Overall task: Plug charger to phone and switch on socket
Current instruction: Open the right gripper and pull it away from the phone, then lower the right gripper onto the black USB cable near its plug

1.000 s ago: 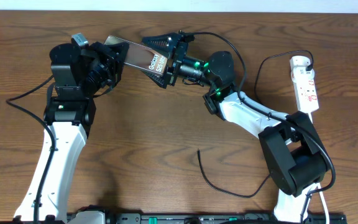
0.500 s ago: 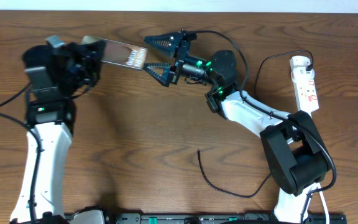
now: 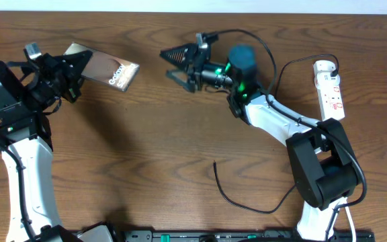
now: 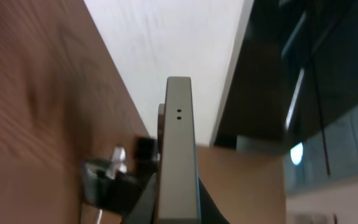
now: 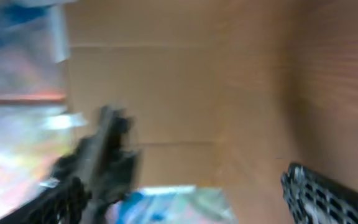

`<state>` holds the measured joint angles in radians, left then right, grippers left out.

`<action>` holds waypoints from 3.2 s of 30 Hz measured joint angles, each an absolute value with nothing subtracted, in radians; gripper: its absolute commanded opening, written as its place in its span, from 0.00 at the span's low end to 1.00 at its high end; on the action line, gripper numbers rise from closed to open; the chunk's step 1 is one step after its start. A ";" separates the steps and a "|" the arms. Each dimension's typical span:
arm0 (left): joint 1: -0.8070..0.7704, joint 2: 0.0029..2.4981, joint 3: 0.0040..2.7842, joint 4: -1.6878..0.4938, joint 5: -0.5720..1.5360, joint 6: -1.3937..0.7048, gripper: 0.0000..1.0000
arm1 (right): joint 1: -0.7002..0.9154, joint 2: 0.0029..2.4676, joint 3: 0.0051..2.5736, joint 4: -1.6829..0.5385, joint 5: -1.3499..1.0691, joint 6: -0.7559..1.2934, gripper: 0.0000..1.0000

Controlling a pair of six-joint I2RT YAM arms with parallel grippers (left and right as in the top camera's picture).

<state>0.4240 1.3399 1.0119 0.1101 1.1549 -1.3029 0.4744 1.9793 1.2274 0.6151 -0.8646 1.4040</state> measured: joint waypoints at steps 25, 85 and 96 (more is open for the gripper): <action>0.424 1.340 1.012 0.101 1.444 -0.953 0.07 | 0.597 1.591 1.322 -0.954 -0.055 0.584 0.99; 0.424 1.341 0.962 0.102 1.521 -0.787 0.07 | 0.865 1.714 0.960 -0.738 0.041 0.983 0.40; 0.424 1.341 0.962 0.102 1.522 -0.785 0.07 | 0.869 1.714 0.932 -0.688 0.033 0.947 0.36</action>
<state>0.4236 1.3411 0.9623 0.1017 1.5215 -0.7853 0.8692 1.7138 0.9321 -0.6876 0.0330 0.9470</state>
